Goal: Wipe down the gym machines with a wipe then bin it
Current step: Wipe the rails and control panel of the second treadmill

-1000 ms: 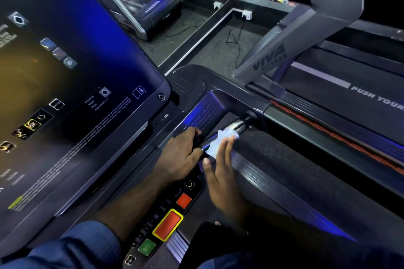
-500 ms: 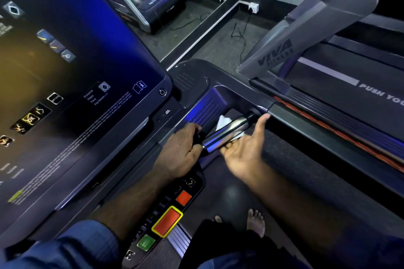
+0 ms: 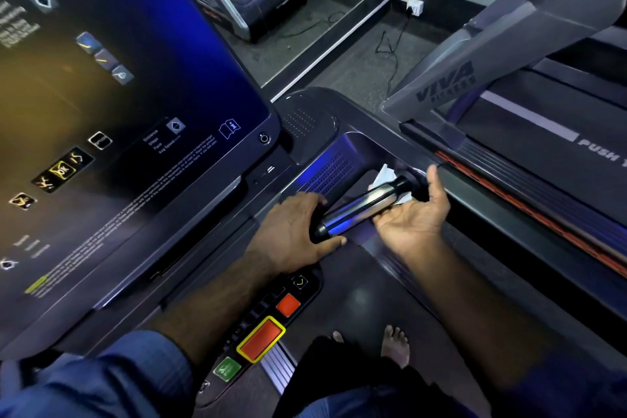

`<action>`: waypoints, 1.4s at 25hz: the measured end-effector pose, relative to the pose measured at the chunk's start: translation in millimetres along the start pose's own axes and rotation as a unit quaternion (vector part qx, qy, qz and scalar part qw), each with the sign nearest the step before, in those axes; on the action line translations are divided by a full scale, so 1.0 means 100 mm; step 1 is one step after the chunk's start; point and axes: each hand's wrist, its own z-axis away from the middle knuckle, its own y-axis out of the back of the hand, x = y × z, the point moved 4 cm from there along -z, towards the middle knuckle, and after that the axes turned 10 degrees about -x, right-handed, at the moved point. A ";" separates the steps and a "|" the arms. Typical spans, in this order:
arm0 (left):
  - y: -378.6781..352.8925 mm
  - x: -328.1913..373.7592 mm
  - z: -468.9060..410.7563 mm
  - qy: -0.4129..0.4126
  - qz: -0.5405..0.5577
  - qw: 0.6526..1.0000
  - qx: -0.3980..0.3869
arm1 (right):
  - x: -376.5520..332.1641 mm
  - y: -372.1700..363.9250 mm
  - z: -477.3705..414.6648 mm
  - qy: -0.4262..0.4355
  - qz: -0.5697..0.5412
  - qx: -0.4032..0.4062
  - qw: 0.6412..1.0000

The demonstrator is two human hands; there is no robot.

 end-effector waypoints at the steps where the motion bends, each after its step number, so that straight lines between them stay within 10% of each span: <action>1: -0.02 -0.01 -0.01 0.003 -0.017 1.000 -0.004 | -0.02 0.03 -0.02 0.003 0.008 -0.004 1.000; 16: -0.04 -0.05 -0.03 -0.008 -0.003 0.999 0.031 | -0.23 -0.10 -0.13 -0.019 0.180 0.129 0.975; 22: -0.03 -0.03 -0.04 -0.008 -0.004 1.000 0.027 | -0.11 0.39 0.13 0.180 0.676 0.160 0.696; 29: -0.02 -0.03 -0.03 -0.011 0.009 0.999 0.029 | 0.02 0.30 0.26 0.325 0.808 -0.074 0.486; 35: 0.03 -0.01 0.02 -0.042 0.097 0.992 0.067 | 0.04 -0.05 0.13 0.259 0.901 -0.079 0.340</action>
